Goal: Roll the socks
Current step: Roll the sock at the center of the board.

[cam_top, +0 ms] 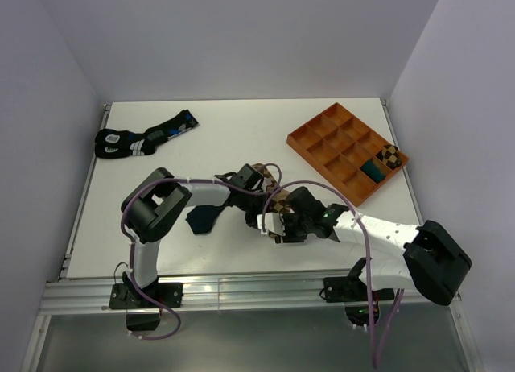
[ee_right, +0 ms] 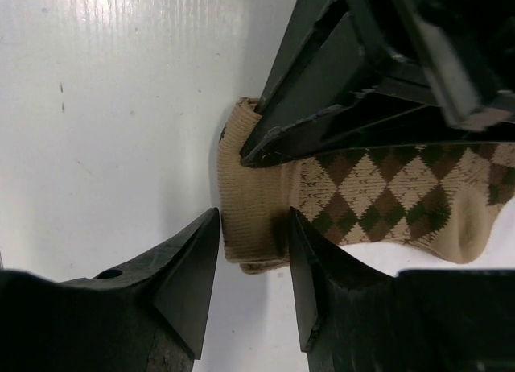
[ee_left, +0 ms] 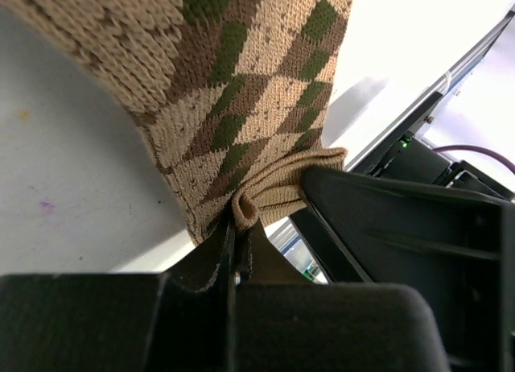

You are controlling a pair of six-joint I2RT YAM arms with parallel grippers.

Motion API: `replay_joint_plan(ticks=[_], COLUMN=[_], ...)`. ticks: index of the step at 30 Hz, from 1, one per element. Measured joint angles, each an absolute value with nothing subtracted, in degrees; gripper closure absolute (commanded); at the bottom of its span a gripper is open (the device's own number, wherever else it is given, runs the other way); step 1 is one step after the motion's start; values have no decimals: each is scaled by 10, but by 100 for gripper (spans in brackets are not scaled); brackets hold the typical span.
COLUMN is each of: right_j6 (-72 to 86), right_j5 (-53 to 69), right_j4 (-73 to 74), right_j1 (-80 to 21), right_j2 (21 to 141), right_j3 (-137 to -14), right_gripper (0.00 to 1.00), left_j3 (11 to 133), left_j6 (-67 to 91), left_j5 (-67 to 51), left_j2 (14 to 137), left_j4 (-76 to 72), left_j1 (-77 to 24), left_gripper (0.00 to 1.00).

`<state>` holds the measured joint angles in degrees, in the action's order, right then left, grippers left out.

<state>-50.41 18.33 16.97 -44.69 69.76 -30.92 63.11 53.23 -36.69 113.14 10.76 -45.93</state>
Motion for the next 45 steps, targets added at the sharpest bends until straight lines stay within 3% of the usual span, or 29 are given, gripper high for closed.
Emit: replay_joint_plan(ticks=[10,11,15,18,24,33,45], right_j6=[-505,-504,-498,-491,-487,-499,-534], right_j5=[173,173,172,176,230,333,446], right_j4=[140,135,127,130,164,276,498], right_j1=[-450,-450,-451,-450,-423,-342,-247], right_j2=[728,729,735,737,754,812,1024], right_j3=[-302,-300,-300,-304,-328,-390,-574], right_gripper=[67,73,83,84,86,86,86], left_j3=[637,637,636,622,562,492,390], left_j6=[530,530,533,545,590,633,577], left_j5=[-375,-375,-376,-377,-355,-264,-112], left_j2=[1134,1134,1134,1129,1084,1024,912], left_j4=[119,120,119,102,45,-25,-146], left_j1=[-455,-454,-451,-447,-442,-439,-473], left_gripper=[98,96,79,70,64,64,65])
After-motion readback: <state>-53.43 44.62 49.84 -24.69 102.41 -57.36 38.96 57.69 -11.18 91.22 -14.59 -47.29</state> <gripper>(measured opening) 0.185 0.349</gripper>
